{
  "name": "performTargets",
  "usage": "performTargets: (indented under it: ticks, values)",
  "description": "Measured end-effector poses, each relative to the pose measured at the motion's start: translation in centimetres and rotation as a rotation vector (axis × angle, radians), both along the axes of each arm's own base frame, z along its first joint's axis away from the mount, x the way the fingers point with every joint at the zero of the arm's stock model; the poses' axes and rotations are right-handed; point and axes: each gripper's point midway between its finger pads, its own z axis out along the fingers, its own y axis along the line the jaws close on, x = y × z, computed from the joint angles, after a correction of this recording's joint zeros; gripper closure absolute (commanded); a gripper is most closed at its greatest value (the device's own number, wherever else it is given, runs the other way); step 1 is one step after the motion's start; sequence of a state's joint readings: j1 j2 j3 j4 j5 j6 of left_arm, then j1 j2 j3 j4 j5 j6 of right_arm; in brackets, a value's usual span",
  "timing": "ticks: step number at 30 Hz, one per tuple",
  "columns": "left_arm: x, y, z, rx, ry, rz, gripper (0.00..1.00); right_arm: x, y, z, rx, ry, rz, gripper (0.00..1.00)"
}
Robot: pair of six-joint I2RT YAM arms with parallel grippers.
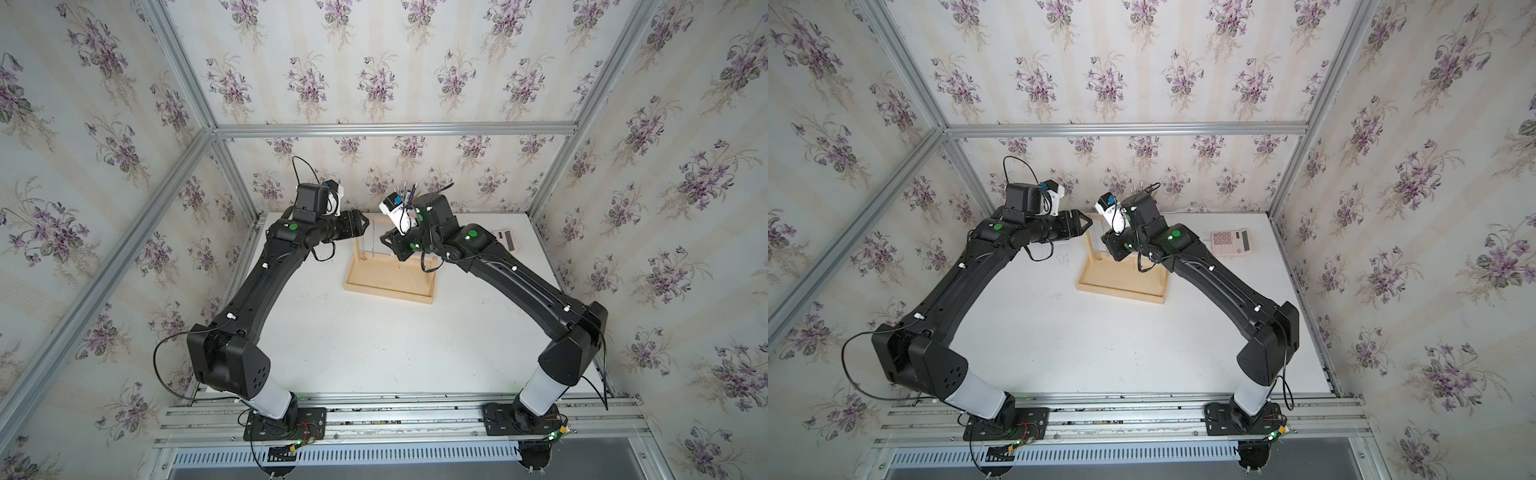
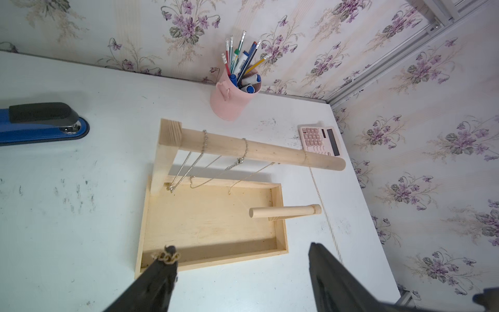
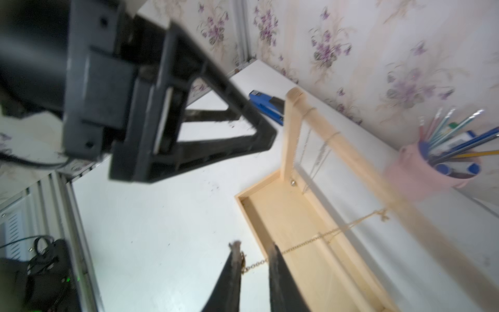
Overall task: Hang the necklace on the jewelry display stand
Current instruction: Adjust the necklace.
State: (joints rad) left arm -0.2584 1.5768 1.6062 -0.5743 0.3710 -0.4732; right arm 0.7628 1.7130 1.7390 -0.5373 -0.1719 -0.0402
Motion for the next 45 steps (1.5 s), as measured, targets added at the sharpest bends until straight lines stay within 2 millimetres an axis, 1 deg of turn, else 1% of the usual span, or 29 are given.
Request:
performTargets:
  ticks: [2, 5, 7, 14, 19, 22, 24, 27, 30, 36, 38, 42, 45]
  values:
    - [-0.1, 0.3, -0.2, -0.004, 0.001, 0.007, 0.22, -1.0, 0.4, -1.8, -0.023, 0.032, 0.006, 0.81]
    - [-0.4, 0.6, -0.4, -0.006, 0.004, 0.015, 0.22, -2.0, 0.4, -5.1, -0.071, 0.085, -0.007, 0.82]
    - [-0.7, 0.9, -0.7, -0.006, 0.01, 0.019, 0.22, -2.4, -0.1, -7.2, -0.105, 0.121, -0.023, 0.82]
    - [-1.0, 1.2, -1.2, -0.008, 0.012, 0.021, 0.22, -3.2, -1.7, -12.7, -0.172, 0.201, -0.073, 0.84]
    - [-1.0, 1.1, -1.4, -0.01, 0.012, 0.019, 0.22, -3.0, -1.6, -14.6, -0.181, 0.21, -0.085, 0.86]
    - [-1.0, 1.1, -1.5, -0.013, 0.011, 0.015, 0.22, -2.3, -1.3, -16.3, -0.199, 0.216, -0.1, 0.86]
    - [-1.0, 1.1, -1.6, -0.012, 0.013, 0.015, 0.22, -2.3, -1.4, -17.5, -0.223, 0.23, -0.105, 0.87]
    - [-1.0, 1.1, -1.9, -0.01, 0.019, 0.016, 0.22, -1.9, -1.8, -19.2, -0.26, 0.234, -0.127, 0.87]
    - [-1.1, 1.1, -2.0, -0.009, 0.022, 0.016, 0.22, -1.8, -2.7, -20.7, -0.301, 0.232, -0.155, 0.83]
    - [-1.1, 1.2, -2.5, -0.009, 0.028, 0.016, 0.22, -1.4, -3.9, -22.5, -0.354, 0.215, -0.201, 0.72]
    - [-1.1, 1.1, -2.6, -0.009, 0.031, 0.015, 0.21, -1.3, -4.3, -23.0, -0.374, 0.213, -0.215, 0.72]
    - [-1.1, 1.1, -2.6, -0.009, 0.031, 0.015, 0.21, -1.1, -5.0, -23.5, -0.393, 0.197, -0.239, 0.71]
    - [-1.1, 1.1, -2.6, -0.01, 0.031, 0.014, 0.19, -1.3, -5.9, -23.9, -0.406, 0.187, -0.266, 0.69]
